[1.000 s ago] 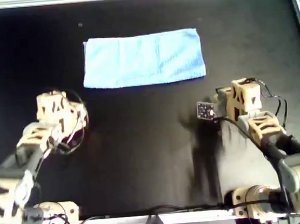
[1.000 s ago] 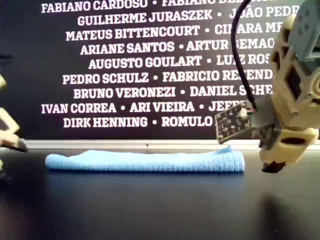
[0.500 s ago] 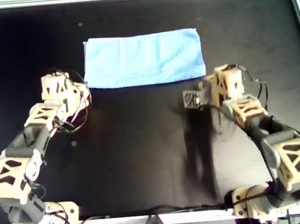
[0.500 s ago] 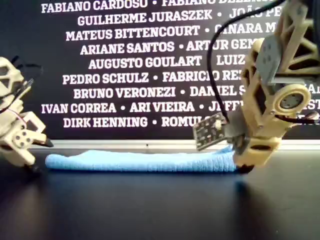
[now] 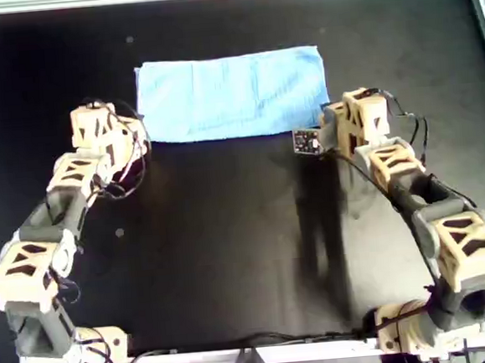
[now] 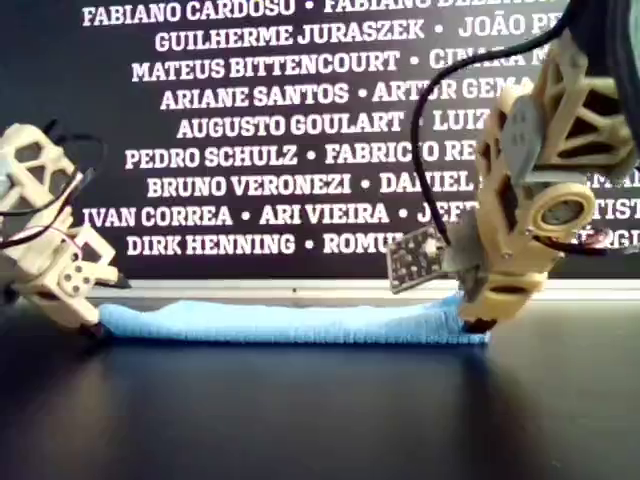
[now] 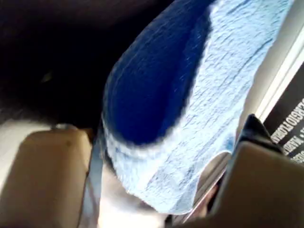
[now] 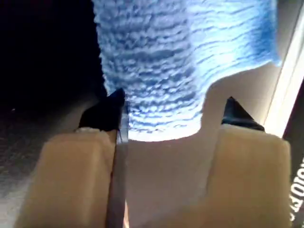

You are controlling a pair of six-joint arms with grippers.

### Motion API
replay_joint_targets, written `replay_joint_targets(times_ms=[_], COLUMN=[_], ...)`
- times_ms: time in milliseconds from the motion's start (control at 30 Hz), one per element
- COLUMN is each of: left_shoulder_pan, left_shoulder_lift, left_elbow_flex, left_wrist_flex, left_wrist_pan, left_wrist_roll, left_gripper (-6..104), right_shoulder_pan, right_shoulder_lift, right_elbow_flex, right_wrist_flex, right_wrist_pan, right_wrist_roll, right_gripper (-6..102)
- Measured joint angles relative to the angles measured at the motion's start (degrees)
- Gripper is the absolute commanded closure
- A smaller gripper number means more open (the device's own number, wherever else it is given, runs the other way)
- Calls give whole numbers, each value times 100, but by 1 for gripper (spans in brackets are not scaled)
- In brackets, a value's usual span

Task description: Fold a cloth

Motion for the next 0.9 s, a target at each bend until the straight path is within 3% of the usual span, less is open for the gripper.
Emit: replay_joint_targets(times_ms=[633,767,900], left_shoulder_pan=[-88,-123,-132], left_shoulder_lift=[-149,-149,-149], left_elbow_flex=[-97,-97,-97], left_wrist_flex=[-70,-70,-70], left_wrist_pan=[26,0,0], left_wrist_roll=[79,70,62], left_gripper=[-1,3,21], right_shoulder_pan=[70,70,70], right_shoulder_lift=[-694,-694,-703], right_elbow_flex=[-1415,-1415,-1433], right_wrist_flex=[1248,1266,1266], right_wrist_pan=[0,0,0], right_wrist_roll=[9,35,35], right_gripper=[18,36,62])
